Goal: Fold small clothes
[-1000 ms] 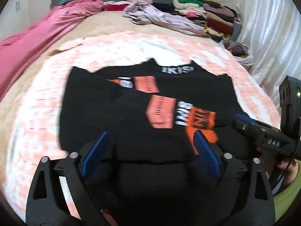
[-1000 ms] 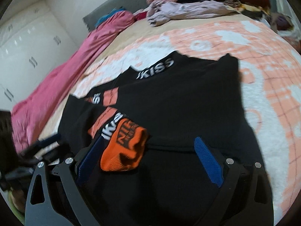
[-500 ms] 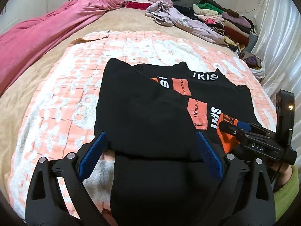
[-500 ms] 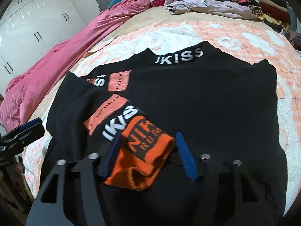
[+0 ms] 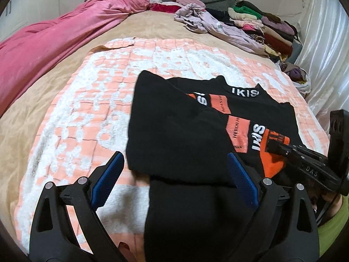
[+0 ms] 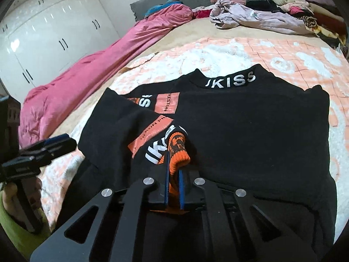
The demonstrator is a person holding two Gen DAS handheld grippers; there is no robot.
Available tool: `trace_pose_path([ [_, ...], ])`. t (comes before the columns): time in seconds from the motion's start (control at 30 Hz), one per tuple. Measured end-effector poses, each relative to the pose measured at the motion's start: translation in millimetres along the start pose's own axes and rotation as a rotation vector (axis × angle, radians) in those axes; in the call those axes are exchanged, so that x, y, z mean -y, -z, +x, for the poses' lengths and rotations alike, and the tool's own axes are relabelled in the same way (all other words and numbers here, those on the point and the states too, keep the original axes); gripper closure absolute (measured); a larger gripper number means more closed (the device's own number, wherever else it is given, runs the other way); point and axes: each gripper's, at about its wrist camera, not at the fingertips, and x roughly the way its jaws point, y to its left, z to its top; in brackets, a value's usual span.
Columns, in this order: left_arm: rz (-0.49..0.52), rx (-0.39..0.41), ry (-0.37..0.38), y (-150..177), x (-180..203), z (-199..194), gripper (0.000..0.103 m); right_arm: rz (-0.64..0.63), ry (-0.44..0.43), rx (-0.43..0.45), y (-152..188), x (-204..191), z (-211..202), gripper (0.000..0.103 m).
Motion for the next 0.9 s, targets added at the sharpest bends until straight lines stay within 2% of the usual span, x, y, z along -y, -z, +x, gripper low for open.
trace_pose_path([
  [0.2, -0.012, 0.008, -0.011, -5.1, -7.3, -2.6, 0.015, -0.001, -0.014, 0.044, -8.8, -1.1, -17.6, 0.098],
  [0.33, -0.025, 0.019, -0.003, -11.2, -10.0, -3.5, 0.015, -0.015, 0.02, 0.097, -22.2, 1.4, -38.2, 0.098],
  [0.47, -0.035, 0.022, 0.001, -16.6, -10.7, -0.5, 0.015, -0.033, 0.103, 0.131, -39.0, 16.5, -56.3, 0.098],
  [0.63, -0.035, 0.011, 0.013, -23.4, -3.7, 8.9, 0.015, 0.025, 0.186, 0.13, -51.3, 48.3, -64.2, 0.098],
  [0.9, 0.03, -0.012, 0.024, -35.1, 25.4, 29.4, 0.015, 0.064, 0.227, 0.101, -51.5, 77.2, -61.9, 0.098],
])
